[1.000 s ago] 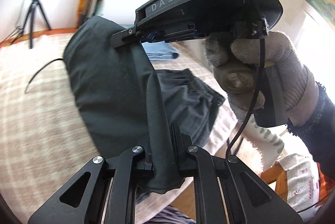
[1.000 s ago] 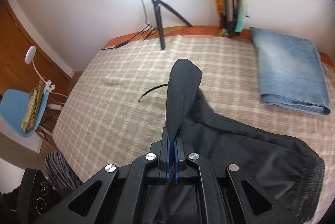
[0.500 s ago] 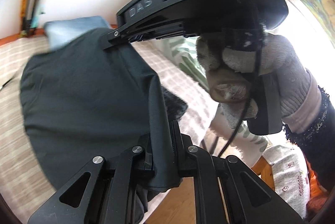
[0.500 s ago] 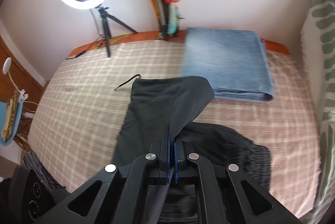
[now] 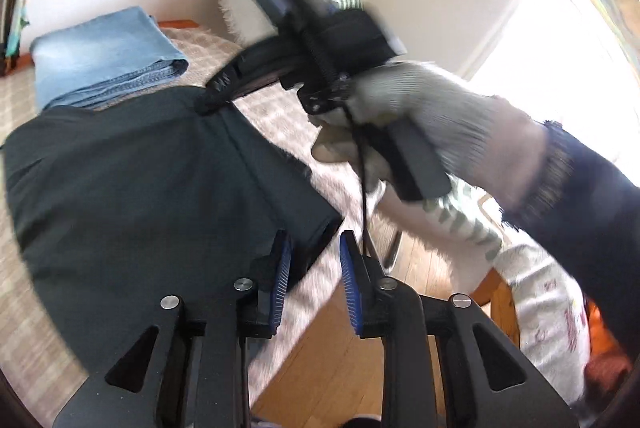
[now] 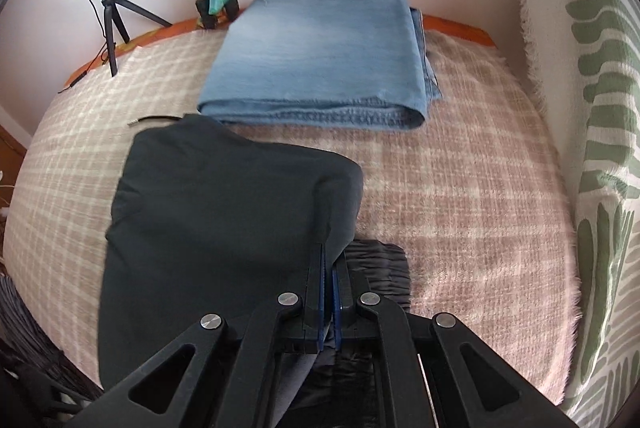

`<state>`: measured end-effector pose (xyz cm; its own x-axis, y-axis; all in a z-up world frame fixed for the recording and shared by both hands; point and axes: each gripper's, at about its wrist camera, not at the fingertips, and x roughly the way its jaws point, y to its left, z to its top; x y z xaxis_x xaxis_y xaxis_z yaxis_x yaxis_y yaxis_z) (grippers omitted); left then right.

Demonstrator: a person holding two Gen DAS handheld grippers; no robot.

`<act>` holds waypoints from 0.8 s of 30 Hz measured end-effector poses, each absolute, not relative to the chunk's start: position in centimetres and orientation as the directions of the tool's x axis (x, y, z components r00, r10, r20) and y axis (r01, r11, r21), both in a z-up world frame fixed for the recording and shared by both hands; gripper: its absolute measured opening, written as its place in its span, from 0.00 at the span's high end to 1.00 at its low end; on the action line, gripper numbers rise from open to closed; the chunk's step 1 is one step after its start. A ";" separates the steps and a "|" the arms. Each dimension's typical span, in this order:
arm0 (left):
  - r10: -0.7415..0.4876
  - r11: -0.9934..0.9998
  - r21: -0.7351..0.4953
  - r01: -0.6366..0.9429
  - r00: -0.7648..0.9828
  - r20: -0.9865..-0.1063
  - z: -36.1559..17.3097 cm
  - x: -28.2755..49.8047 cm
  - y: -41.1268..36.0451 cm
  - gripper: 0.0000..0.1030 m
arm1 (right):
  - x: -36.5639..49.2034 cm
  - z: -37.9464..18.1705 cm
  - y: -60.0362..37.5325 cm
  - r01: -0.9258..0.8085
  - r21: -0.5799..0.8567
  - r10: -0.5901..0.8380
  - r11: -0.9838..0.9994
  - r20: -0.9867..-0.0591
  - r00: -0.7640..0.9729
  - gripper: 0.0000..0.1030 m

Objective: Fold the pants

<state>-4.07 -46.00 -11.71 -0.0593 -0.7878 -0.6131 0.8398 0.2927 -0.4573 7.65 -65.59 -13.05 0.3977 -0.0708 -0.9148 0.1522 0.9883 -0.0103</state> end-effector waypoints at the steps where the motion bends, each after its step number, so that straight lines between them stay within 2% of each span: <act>1: -0.787 0.290 -0.442 0.849 -0.051 -0.614 -11.4 -4.4 -44.7 0.77 | 7.6 -13.5 -66.0 0.152 -0.006 -0.067 0.988 -0.916 0.395 1.00; 6: -0.764 0.389 -0.345 0.854 0.089 -0.640 -11.6 -3.6 -38.8 0.71 | 7.1 -14.3 -67.2 0.160 0.021 -0.048 0.987 -0.908 0.416 1.00; 10: -0.714 0.505 -0.339 0.794 0.163 -0.681 -13.5 -1.2 -36.3 0.71 | 7.2 -14.1 -67.4 0.193 -0.052 -0.128 0.980 -0.905 0.405 0.93; 11: -0.705 0.522 -0.340 0.782 0.172 -0.688 -14.0 -0.8 -36.1 0.71 | 7.2 -13.5 -67.3 0.209 -0.073 -0.156 0.975 -0.898 0.412 0.89; 13: -0.694 0.538 -0.356 0.764 0.162 -0.701 -15.1 -0.6 -35.9 0.71 | 7.5 -12.1 -66.7 0.212 -0.085 -0.174 0.974 -0.877 0.448 0.66; 15: -0.689 0.533 -0.359 0.766 0.147 -0.709 -15.9 -0.9 -36.5 0.71 | 8.0 -10.6 -65.5 0.179 -0.052 -0.136 0.982 -0.856 0.499 0.64; 20: -0.686 0.491 -0.311 0.814 0.141 -0.713 -16.9 -3.1 -37.7 0.71 | 11.8 -9.2 -60.0 -0.040 0.068 0.078 0.997 -0.839 0.538 0.61; 21: -0.686 0.484 -0.301 0.822 0.142 -0.714 -17.1 -3.4 -37.8 0.71 | 12.6 -9.3 -58.9 -0.081 0.077 0.109 0.994 -0.838 0.534 0.59; 24: -0.688 0.478 -0.304 0.824 0.136 -0.713 -17.2 -3.3 -38.2 0.71 | 14.8 -10.1 -55.9 -0.186 0.103 0.185 0.977 -0.841 0.508 0.44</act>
<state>-3.31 -38.23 -17.21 0.1364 -0.6883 -0.7125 0.8239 0.4782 -0.3042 14.84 -55.94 -10.08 0.5081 0.1855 -0.8411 -0.1859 0.9771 0.1032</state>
